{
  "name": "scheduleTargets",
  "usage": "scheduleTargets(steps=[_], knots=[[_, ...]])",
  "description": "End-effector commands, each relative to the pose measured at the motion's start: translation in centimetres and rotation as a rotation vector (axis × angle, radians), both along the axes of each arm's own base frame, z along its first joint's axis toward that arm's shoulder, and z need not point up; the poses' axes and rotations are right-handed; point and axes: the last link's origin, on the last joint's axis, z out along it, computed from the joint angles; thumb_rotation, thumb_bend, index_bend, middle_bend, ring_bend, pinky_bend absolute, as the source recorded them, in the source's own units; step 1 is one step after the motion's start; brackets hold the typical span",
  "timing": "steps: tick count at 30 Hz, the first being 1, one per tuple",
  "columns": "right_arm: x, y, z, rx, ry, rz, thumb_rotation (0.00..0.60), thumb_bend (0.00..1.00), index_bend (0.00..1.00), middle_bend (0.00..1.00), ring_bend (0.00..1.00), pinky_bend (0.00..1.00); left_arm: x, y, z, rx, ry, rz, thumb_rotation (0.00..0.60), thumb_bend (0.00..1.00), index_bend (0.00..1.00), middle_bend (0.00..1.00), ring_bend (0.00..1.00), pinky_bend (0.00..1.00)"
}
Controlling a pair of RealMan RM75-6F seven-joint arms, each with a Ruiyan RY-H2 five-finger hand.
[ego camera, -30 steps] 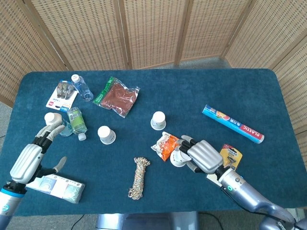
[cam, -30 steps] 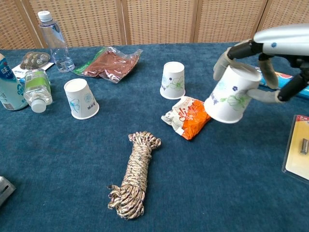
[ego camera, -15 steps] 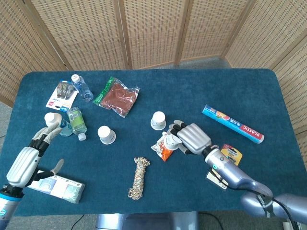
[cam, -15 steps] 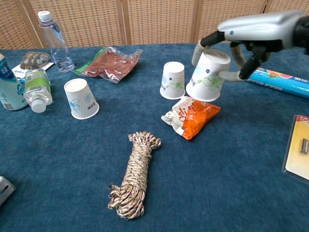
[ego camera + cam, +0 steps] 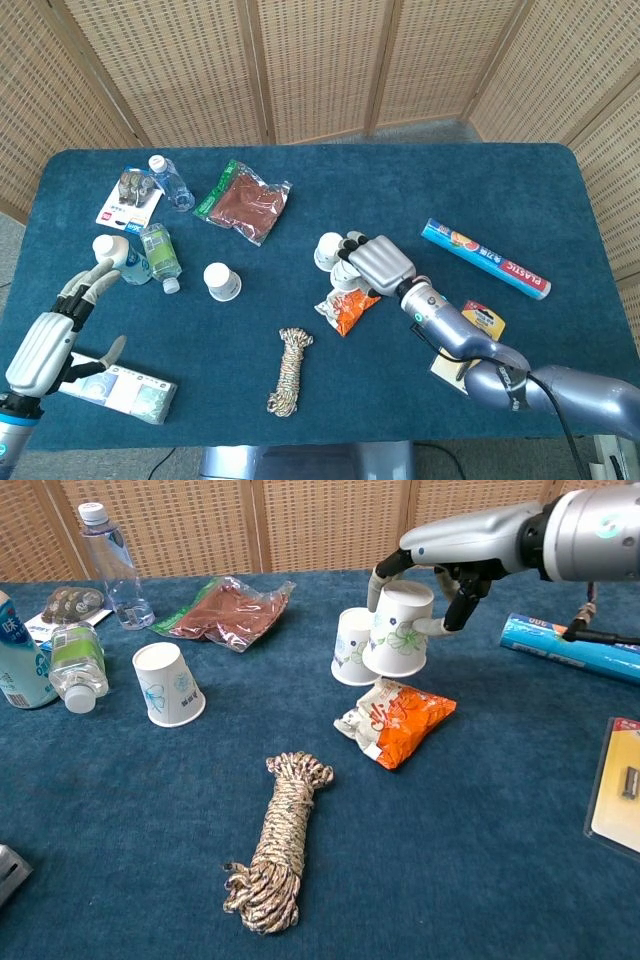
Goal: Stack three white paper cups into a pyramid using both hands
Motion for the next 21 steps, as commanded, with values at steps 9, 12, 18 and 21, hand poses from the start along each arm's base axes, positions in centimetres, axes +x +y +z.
scheduleTargets(steps=[9,12,18,21], knots=[[-1.0,-2.1,-0.8,-0.003,0.092,-0.021,0.600,0.53,0.32,0.22,0.13,0.57,-0.5,-0.5,0.0,0.011,-0.003,0.032,0.600,0.46,0.02,0.00,0.00,0.05],[-1.2,-2.7,-0.6,-0.011,0.095,-0.030,0.600,0.53,0.32,0.22,0.13,0.57,-0.3,-0.5,0.0,0.017,-0.002,0.028,0.600,0.46,0.02,0.00,0.00,0.05],[-1.2,-3.8,-0.6,-0.016,0.099,-0.034,0.600,0.53,0.32,0.22,0.13,0.55,0.2,-0.7,-0.1,0.018,0.006,0.027,0.600,0.46,0.02,0.00,0.00,0.05],[-1.1,-4.1,-0.8,-0.013,0.102,-0.034,0.600,0.52,0.32,0.22,0.13,0.54,0.4,-0.8,-0.2,0.019,0.005,0.031,0.600,0.46,0.02,0.00,0.00,0.05]])
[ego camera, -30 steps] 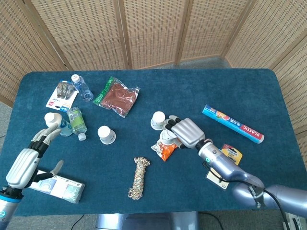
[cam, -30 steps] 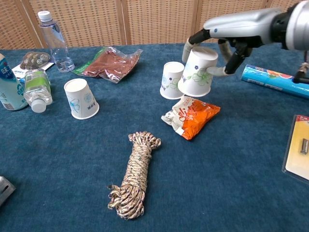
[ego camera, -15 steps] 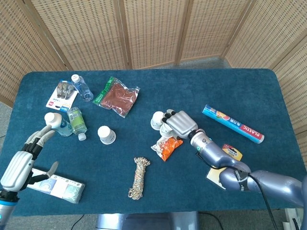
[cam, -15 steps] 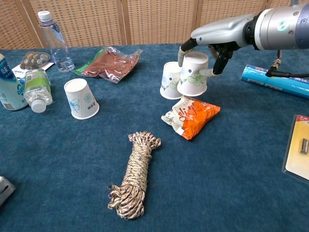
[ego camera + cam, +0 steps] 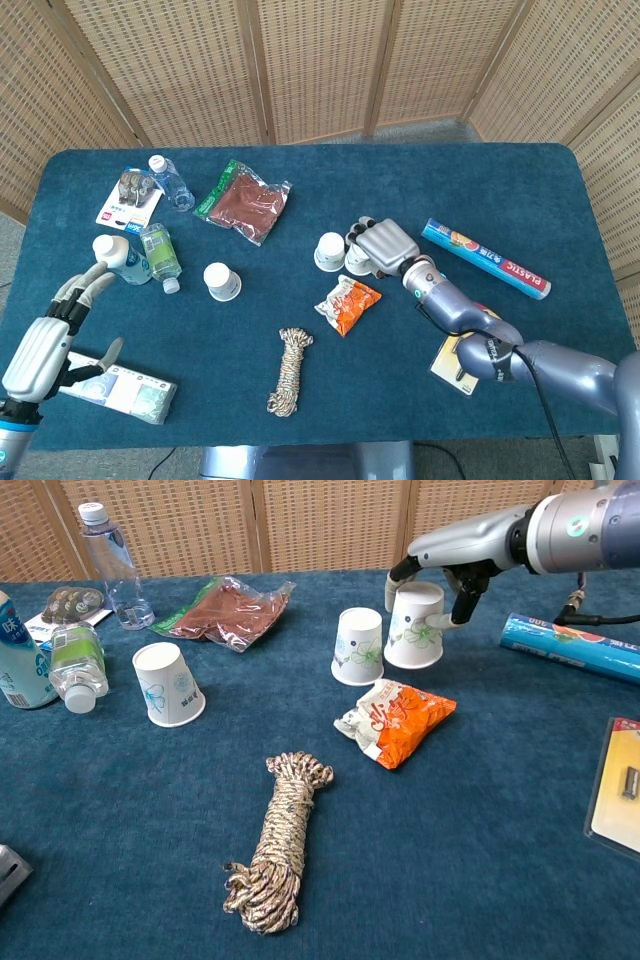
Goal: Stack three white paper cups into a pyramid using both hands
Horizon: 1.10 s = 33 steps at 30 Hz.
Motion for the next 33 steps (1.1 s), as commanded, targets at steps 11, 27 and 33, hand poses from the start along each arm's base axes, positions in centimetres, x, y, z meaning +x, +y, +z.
scheduleTargets(steps=[11,27,33], knots=[[0.2,-1.1,-1.7,0.020,0.016,-0.006,0.600,0.52,0.32,0.22,0.12,0.50,-0.1,-0.7,0.4,0.017,0.007,0.016,0.600,0.46,0.02,0.00,0.00,0.05],[-0.6,-1.5,-2.4,0.017,0.029,-0.035,0.600,0.51,0.26,0.19,0.06,0.35,-0.5,-0.8,0.3,0.011,0.004,0.023,0.600,0.46,0.02,0.00,0.00,0.06],[-0.9,-1.5,-2.4,0.009,0.033,-0.038,0.600,0.51,0.21,0.17,0.04,0.31,-0.5,-0.8,0.3,0.011,0.001,0.020,0.600,0.46,0.02,0.00,0.00,0.06]])
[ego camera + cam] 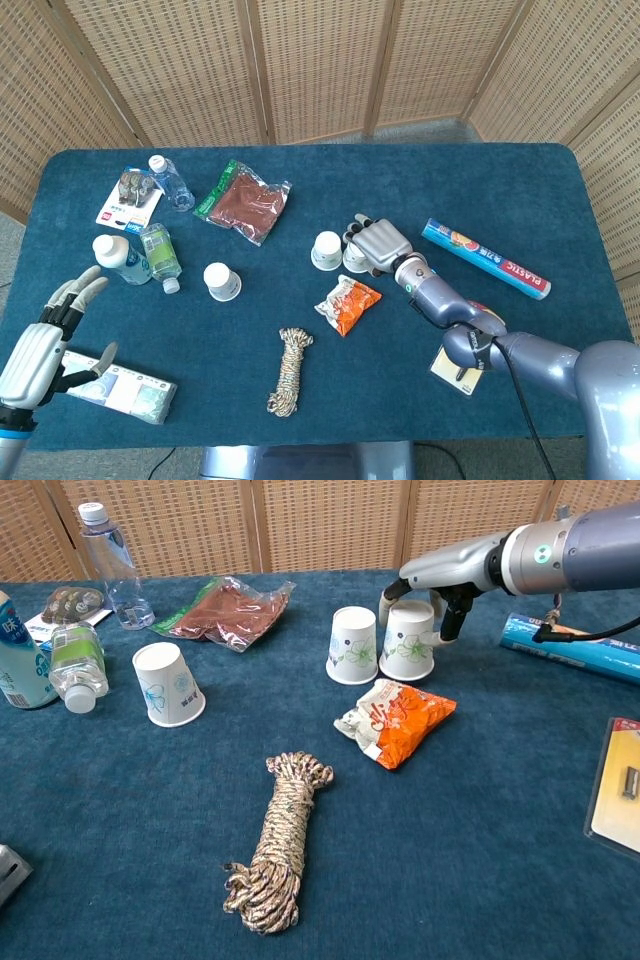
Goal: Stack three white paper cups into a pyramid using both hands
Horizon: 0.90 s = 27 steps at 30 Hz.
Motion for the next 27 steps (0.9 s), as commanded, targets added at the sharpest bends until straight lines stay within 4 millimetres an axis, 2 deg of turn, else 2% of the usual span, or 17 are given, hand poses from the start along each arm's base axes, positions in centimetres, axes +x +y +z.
scheduleTargets(steps=[1,9,16,22,27], knots=[[-0.1,0.0,0.1,-0.004,0.005,0.001,0.600,0.51,0.20,0.17,0.04,0.31,0.0,-0.1,0.0,0.000,0.000,-0.001,0.600,0.46,0.02,0.00,0.00,0.06],[-0.3,0.3,0.2,-0.009,0.013,-0.006,0.600,0.50,0.15,0.12,0.00,0.21,-0.3,-0.3,0.1,0.001,-0.003,0.000,0.600,0.46,0.03,0.00,0.00,0.06],[-0.7,0.5,1.1,-0.029,0.020,-0.017,0.600,0.50,0.06,0.03,0.00,0.06,-0.1,-0.1,0.2,-0.001,0.007,-0.018,0.600,0.46,0.03,0.00,0.00,0.06],[-1.3,1.3,2.7,-0.067,0.021,-0.024,0.600,0.57,0.04,0.01,0.00,0.05,0.5,0.4,0.4,-0.018,0.092,-0.042,0.600,0.46,0.01,0.00,0.00,0.04],[-2.4,2.5,4.3,-0.093,0.014,-0.048,0.600,0.57,0.02,0.00,0.00,0.05,1.2,0.8,-0.5,-0.055,0.176,-0.071,0.600,0.46,0.01,0.00,0.00,0.02]])
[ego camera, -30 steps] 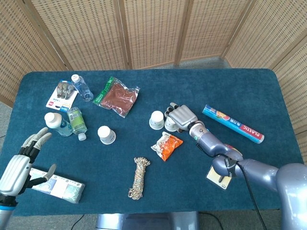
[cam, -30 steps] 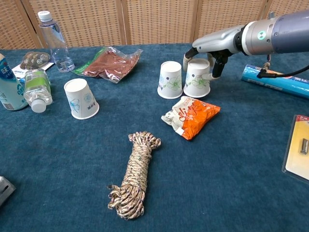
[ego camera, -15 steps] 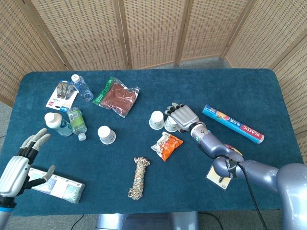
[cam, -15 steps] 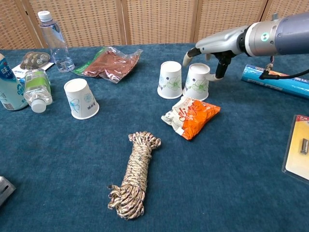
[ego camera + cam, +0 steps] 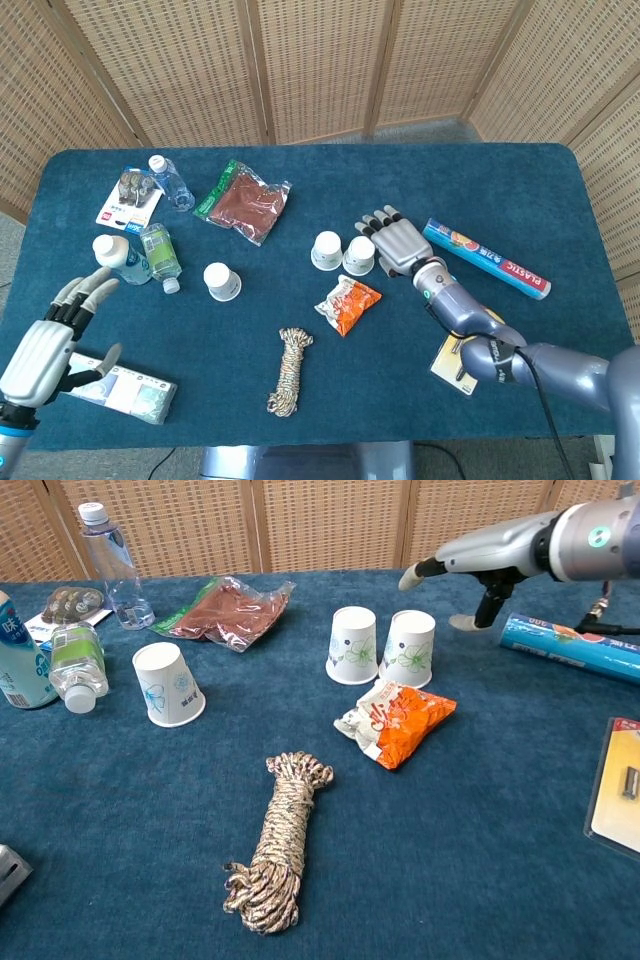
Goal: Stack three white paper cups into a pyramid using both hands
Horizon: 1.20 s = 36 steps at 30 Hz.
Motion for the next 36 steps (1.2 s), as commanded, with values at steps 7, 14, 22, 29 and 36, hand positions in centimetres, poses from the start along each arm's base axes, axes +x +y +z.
scheduleTargets(steps=[7,14,22,29,36], knots=[[-3.0,2.8,3.8,-0.074,-0.051,-0.074,0.600,0.57,0.00,0.00,0.00,0.05,1.4,2.1,-2.2,-0.061,0.247,-0.046,0.600,0.46,0.01,0.00,0.00,0.00],[-4.5,5.0,6.0,-0.125,-0.154,-0.097,0.600,0.56,0.00,0.00,0.00,0.04,2.8,4.0,-4.5,-0.096,0.369,-0.074,0.600,0.46,0.00,0.00,0.00,0.00],[-5.5,7.1,8.2,-0.208,-0.286,-0.021,0.600,0.55,0.01,0.00,0.00,0.00,3.2,5.4,-7.0,-0.143,0.419,-0.076,0.600,0.46,0.00,0.00,0.00,0.00],[-8.2,9.8,9.6,-0.270,-0.376,0.020,0.600,0.54,0.01,0.00,0.00,0.00,2.6,6.0,-8.1,-0.157,0.440,-0.056,0.600,0.46,0.00,0.00,0.00,0.00],[-10.4,13.1,10.1,-0.292,-0.433,0.022,0.600,0.52,0.01,0.00,0.00,0.00,1.6,6.1,-8.1,-0.152,0.467,-0.028,0.600,0.46,0.00,0.00,0.00,0.00]])
